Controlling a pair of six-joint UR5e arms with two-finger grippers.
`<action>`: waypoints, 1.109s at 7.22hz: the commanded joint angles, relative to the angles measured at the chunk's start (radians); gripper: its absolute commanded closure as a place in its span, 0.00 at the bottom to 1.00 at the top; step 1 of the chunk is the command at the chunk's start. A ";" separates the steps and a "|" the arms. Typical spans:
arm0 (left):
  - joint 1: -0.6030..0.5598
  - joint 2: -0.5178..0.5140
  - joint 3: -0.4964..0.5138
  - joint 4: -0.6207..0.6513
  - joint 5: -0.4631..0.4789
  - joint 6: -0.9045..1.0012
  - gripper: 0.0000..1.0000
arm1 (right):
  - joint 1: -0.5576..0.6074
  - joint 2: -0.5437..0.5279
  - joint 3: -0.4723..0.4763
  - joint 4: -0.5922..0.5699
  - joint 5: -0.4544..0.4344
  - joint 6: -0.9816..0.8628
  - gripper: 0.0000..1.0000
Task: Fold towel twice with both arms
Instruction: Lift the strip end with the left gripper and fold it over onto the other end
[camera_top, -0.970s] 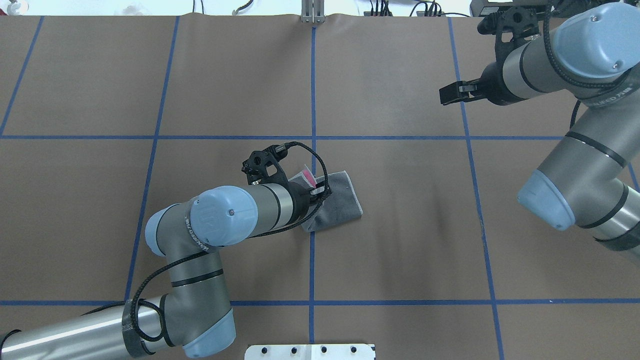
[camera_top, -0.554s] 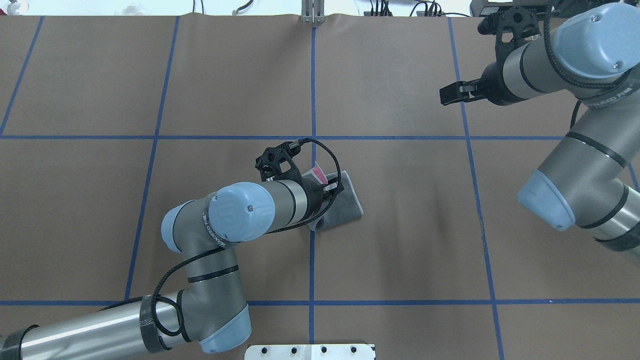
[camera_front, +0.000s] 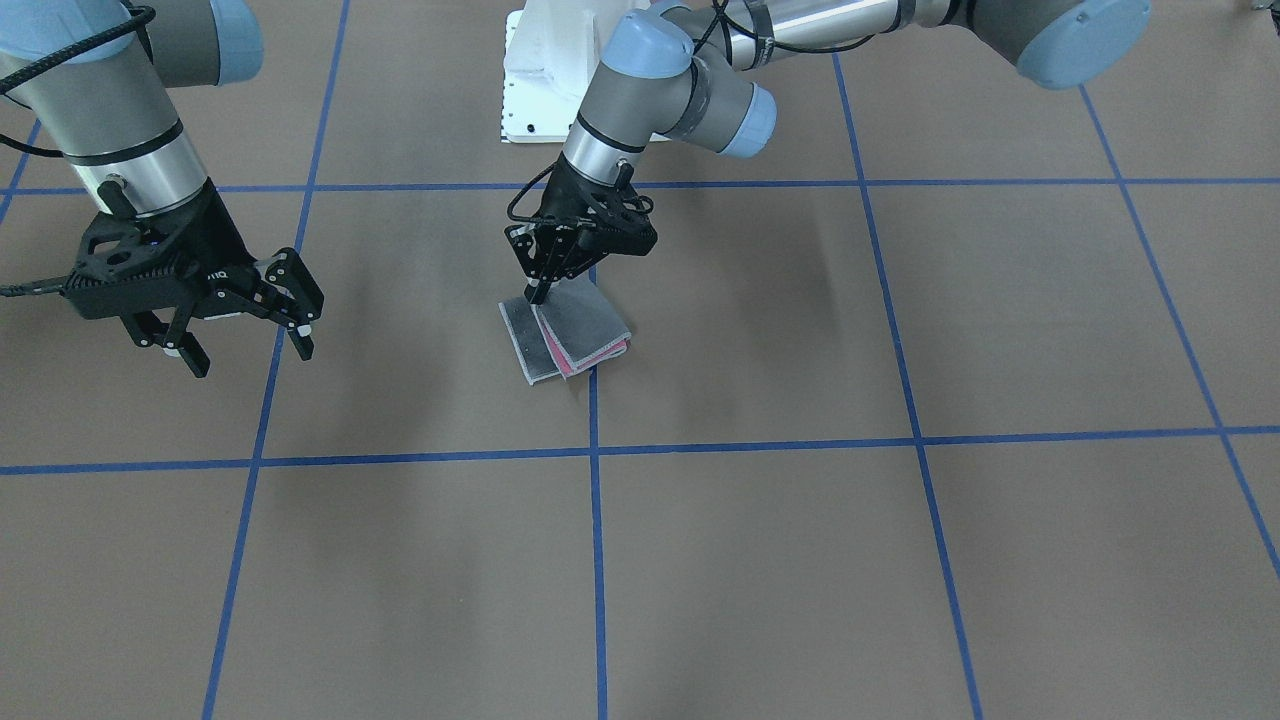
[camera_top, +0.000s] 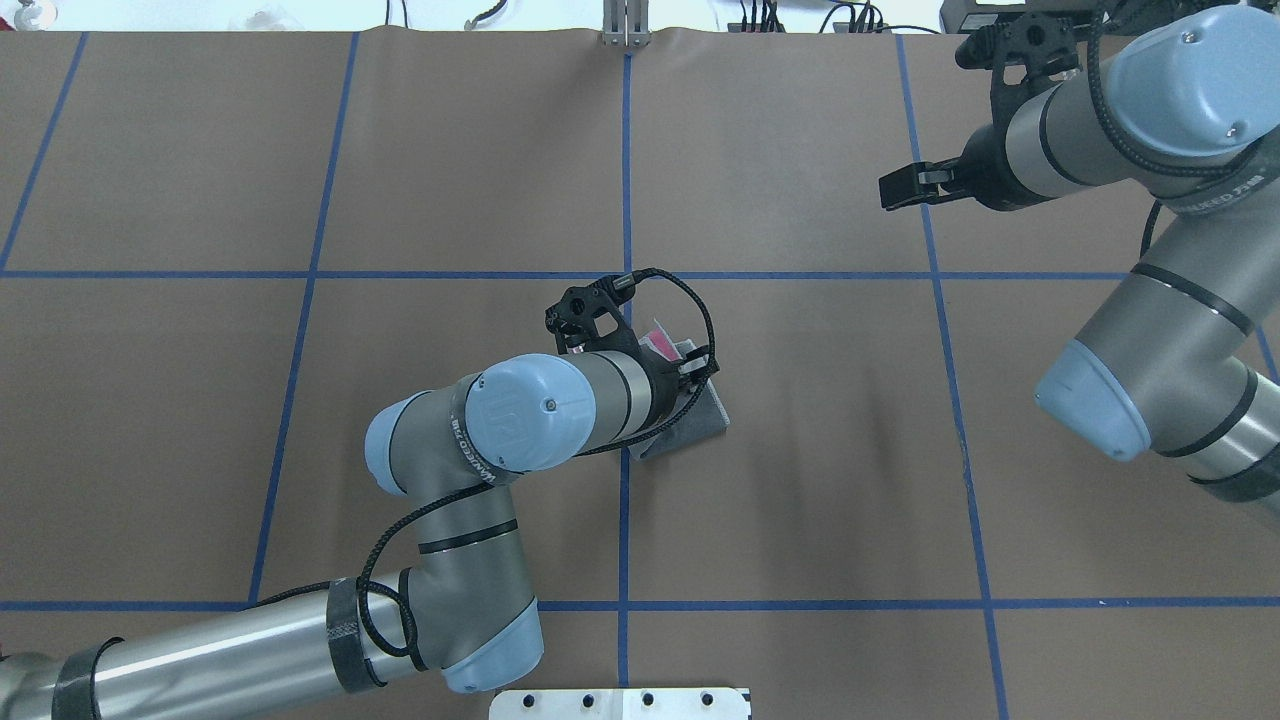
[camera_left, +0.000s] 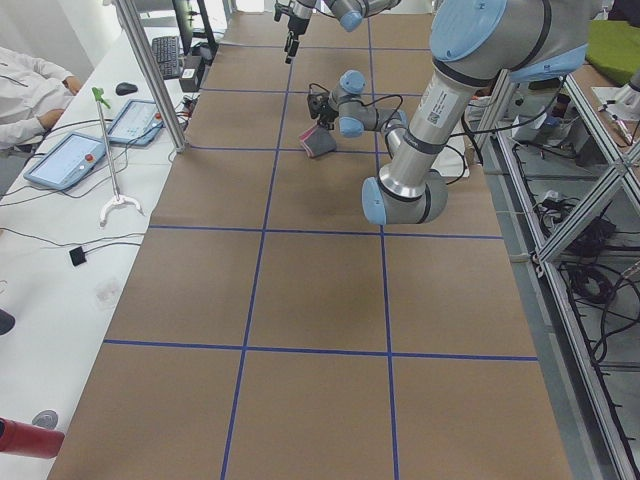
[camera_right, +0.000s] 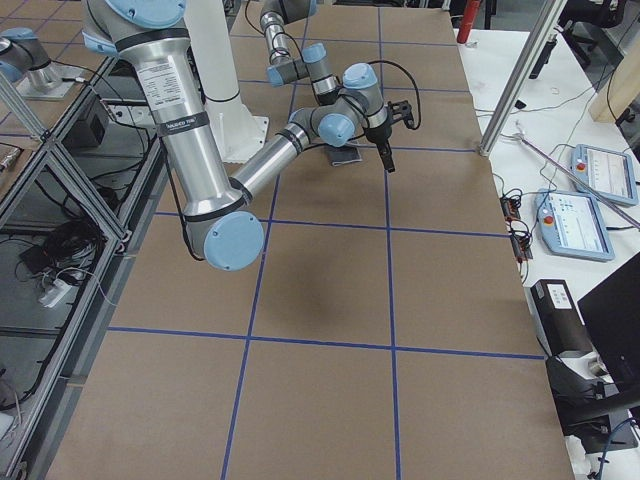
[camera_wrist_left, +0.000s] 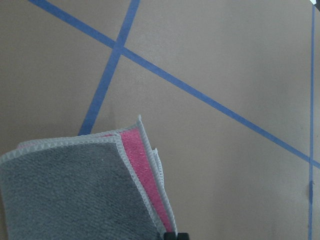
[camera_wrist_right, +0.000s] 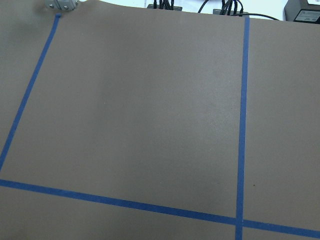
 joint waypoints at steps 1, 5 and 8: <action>0.006 -0.010 0.017 -0.001 0.002 0.000 1.00 | 0.000 -0.001 0.000 0.000 0.000 0.001 0.00; 0.014 -0.048 0.060 0.000 0.008 0.000 1.00 | 0.000 -0.001 0.002 0.000 0.000 0.001 0.00; 0.017 -0.059 0.077 -0.001 0.010 0.000 1.00 | 0.000 -0.004 0.005 0.000 0.000 0.001 0.00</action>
